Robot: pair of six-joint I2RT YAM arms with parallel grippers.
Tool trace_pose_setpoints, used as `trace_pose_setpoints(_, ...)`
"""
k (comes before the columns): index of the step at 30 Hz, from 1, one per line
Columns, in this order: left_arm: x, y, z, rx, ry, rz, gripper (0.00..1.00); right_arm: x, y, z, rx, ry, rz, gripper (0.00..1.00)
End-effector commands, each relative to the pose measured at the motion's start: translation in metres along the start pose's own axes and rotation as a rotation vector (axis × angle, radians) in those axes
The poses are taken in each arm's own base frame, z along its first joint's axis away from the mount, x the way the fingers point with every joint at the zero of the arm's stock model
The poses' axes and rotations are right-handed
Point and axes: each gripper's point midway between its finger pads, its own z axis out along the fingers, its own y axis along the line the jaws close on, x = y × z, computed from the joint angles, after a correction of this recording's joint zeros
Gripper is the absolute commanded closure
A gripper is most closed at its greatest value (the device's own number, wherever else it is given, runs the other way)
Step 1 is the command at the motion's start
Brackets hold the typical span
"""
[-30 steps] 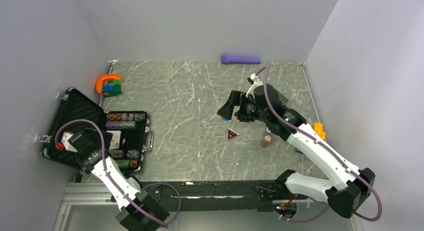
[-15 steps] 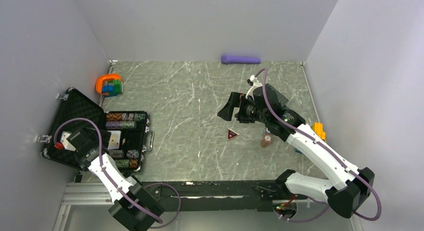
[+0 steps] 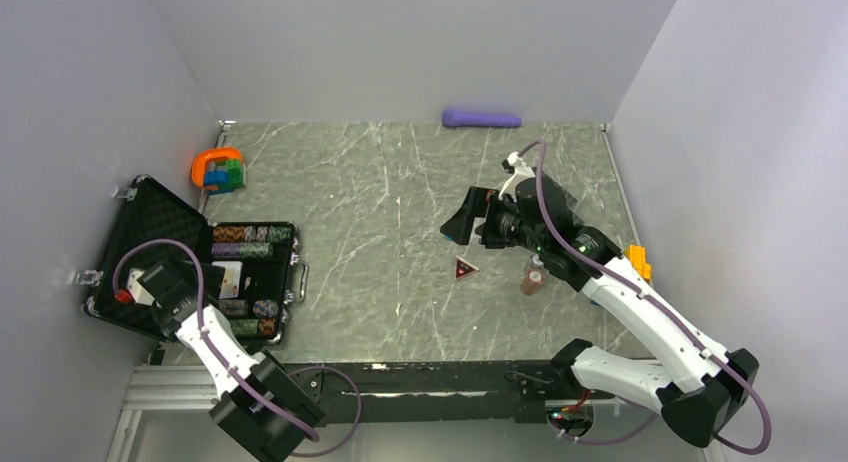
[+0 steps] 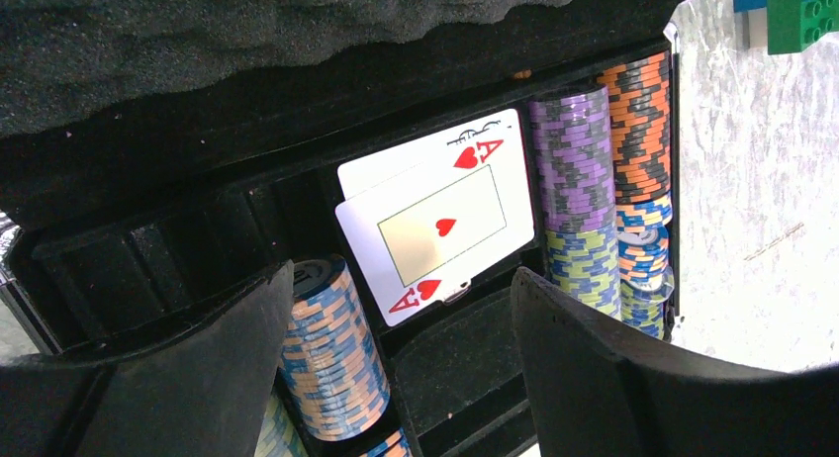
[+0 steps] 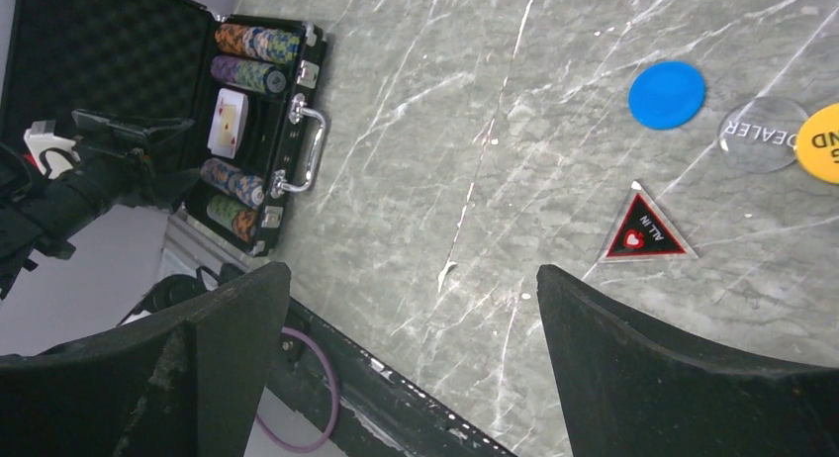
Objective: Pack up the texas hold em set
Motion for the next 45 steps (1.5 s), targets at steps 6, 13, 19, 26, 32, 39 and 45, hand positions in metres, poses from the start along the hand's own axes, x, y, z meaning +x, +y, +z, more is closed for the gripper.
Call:
trace_pose_setpoints(6, 0.004, 0.0, 0.001, 0.009, 0.01, 0.014, 0.16, -0.027, 0.007, -0.02, -0.018, -0.121, -0.105, 0.0)
trace_pose_setpoints(13, 0.014, -0.003, -0.001, 0.022, 0.041, 0.06, 0.16, -0.033, 0.011, -0.029, -0.043, -0.167, -0.143, 0.0)
trace_pose_setpoints(19, 0.028, -0.007, -0.001, 0.021, 0.09, 0.12, 0.17, -0.032, 0.002, -0.032, -0.024, -0.202, -0.169, 0.0)
trace_pose_setpoints(26, 0.039, -0.006, -0.006, 0.026, 0.113, 0.161, 0.17, -0.032, -0.005, -0.033, 0.0, -0.212, -0.205, 0.0)
trace_pose_setpoints(32, 0.054, -0.012, -0.01, 0.048, 0.159, 0.208, 0.17, -0.03, -0.008, -0.028, 0.007, -0.205, -0.22, 0.0)
trace_pose_setpoints(39, 0.069, -0.012, -0.012, 0.061, 0.198, 0.217, 0.17, -0.028, -0.01, -0.022, 0.013, -0.193, -0.219, 0.0)
trace_pose_setpoints(45, 0.084, -0.014, -0.015, 0.093, 0.24, 0.215, 0.18, -0.028, -0.012, -0.018, 0.019, -0.187, -0.22, 0.0)
